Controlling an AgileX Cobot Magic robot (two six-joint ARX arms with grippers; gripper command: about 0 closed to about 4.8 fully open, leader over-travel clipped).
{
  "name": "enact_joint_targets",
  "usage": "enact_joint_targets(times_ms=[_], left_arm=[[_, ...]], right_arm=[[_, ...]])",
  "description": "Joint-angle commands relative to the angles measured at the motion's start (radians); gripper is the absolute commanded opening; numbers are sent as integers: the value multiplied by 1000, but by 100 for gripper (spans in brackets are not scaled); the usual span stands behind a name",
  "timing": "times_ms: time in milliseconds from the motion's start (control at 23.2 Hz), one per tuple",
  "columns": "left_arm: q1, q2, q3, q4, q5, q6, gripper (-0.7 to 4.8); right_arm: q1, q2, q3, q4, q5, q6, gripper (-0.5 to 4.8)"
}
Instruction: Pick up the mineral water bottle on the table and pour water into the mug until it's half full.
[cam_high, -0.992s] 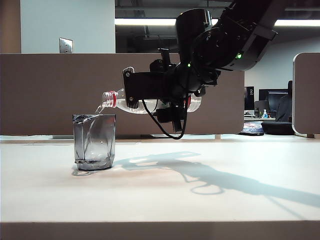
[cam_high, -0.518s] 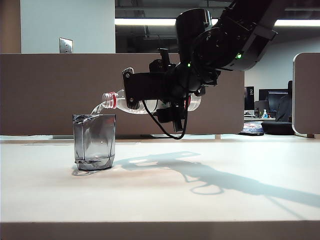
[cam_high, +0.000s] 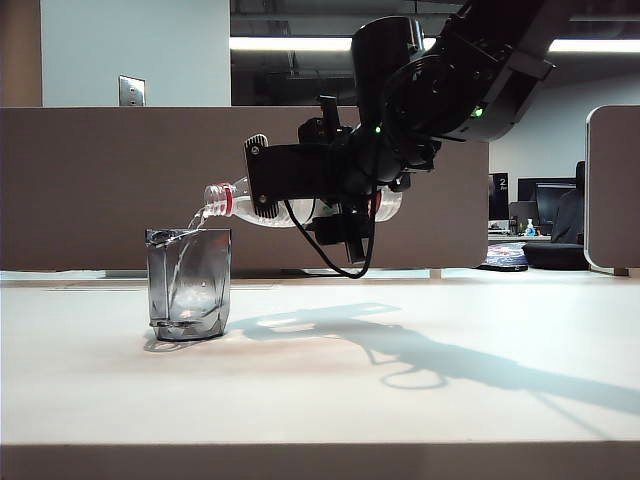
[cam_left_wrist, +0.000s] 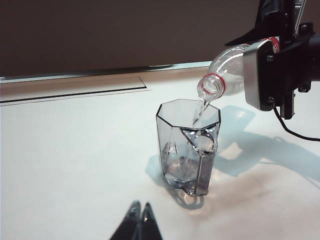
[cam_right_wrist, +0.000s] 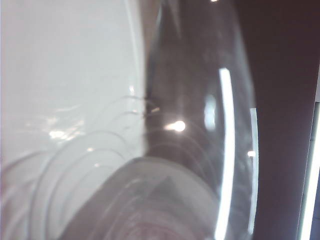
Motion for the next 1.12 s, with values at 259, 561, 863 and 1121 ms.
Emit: enact_joint_targets(times_ms=[259, 561, 863, 1121], left_arm=[[0, 0, 3, 6, 4, 0, -5], [0, 0, 3, 6, 4, 0, -5], [0, 0, 3, 6, 4, 0, -5], [0, 0, 3, 6, 4, 0, -5]], right_arm=[[2, -13, 11, 48, -2, 0, 326], [2, -13, 11, 48, -2, 0, 326], [2, -13, 11, 48, -2, -21, 326], [1, -13, 11, 48, -2, -26, 326]])
